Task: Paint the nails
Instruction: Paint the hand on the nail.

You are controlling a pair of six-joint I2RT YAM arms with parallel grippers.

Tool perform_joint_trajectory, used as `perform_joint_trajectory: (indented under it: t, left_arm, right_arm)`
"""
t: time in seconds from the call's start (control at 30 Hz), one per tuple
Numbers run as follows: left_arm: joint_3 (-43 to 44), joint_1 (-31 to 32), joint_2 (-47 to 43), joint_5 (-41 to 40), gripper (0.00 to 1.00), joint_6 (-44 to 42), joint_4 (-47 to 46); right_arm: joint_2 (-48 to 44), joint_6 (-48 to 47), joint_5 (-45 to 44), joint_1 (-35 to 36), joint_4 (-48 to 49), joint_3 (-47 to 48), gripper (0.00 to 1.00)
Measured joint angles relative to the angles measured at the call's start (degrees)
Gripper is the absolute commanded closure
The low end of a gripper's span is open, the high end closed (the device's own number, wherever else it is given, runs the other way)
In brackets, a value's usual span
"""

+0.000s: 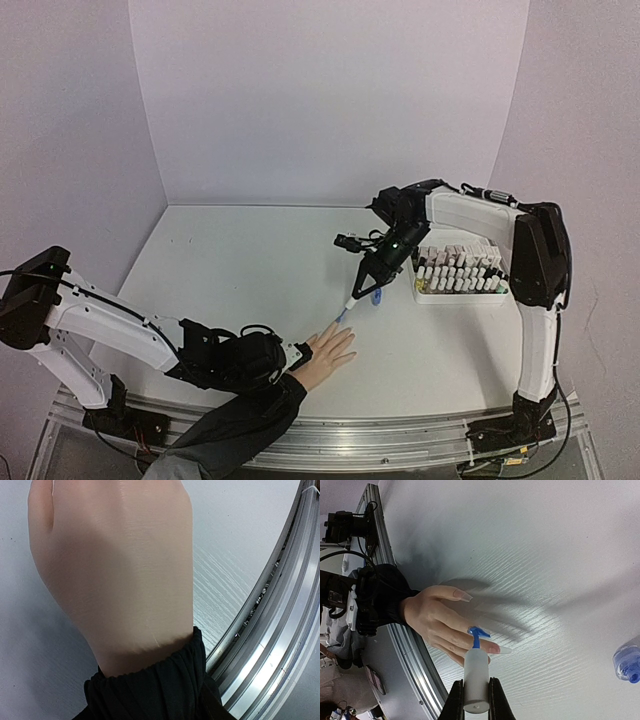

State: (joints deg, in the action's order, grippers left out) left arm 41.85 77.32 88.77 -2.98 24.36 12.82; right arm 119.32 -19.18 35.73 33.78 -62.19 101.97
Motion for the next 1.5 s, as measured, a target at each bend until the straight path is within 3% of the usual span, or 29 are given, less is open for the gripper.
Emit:
perform_joint_trajectory:
  t: [0.9, 1.5]
  left_arm:
    - [0.0, 0.0, 0.0, -0.02, 1.0, 0.0, 0.0]
    - [0.0, 0.0, 0.0, -0.02, 1.0, -0.02, 0.0]
  right_arm:
    - [1.58, 0.39, -5.45, -1.17, -0.25, -0.24, 1.0]
    - [0.07, -2.09, 4.85, -1.23, -1.28, -0.24, 1.0]
